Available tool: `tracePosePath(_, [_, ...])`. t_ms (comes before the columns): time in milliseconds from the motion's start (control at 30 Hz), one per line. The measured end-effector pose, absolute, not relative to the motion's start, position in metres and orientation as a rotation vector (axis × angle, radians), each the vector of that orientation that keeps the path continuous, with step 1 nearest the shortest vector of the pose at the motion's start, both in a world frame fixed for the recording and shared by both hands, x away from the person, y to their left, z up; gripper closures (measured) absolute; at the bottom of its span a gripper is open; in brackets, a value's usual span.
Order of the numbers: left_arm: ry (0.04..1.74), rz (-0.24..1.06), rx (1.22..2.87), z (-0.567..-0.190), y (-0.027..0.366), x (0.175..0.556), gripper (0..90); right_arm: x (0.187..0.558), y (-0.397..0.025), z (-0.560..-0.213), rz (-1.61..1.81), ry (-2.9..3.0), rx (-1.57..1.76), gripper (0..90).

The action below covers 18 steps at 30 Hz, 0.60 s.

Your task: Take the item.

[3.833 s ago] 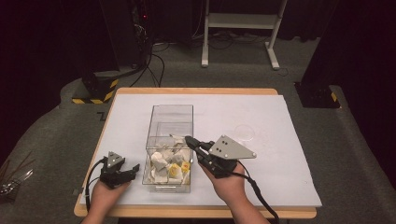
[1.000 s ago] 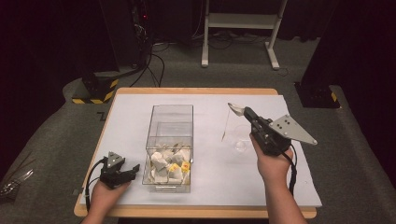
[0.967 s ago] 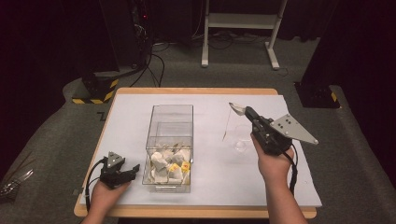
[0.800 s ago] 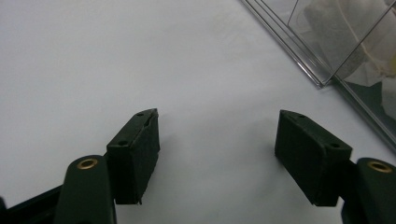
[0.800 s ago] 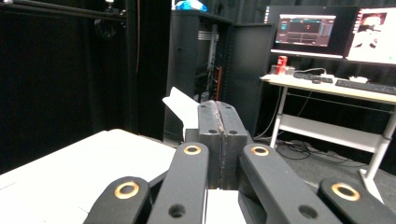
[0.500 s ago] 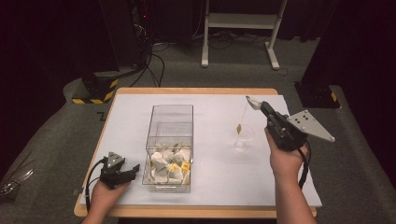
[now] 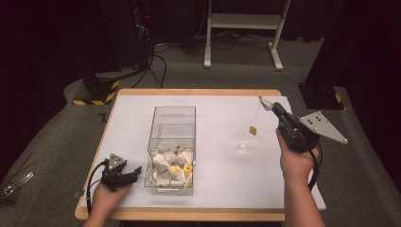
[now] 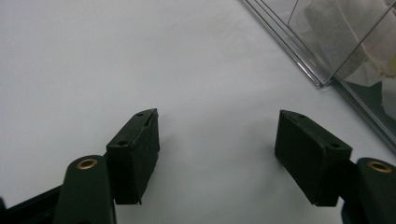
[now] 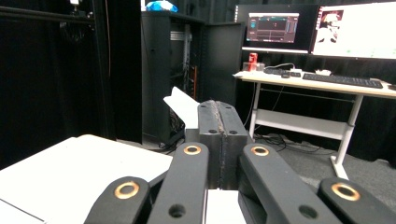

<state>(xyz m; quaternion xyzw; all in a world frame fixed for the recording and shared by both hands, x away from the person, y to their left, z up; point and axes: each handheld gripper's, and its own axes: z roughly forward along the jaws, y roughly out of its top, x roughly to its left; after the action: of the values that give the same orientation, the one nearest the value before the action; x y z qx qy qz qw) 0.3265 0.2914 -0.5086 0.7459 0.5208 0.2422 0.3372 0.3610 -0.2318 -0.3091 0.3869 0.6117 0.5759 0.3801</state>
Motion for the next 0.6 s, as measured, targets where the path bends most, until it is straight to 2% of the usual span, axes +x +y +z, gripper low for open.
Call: tracePosePath(600, [1.357, 0.63, 1.945, -0.509, 0.291, 0.326, 30.8, 0.37, -0.237, -0.334, 1.431, 1.6, 1.047, 90.0])
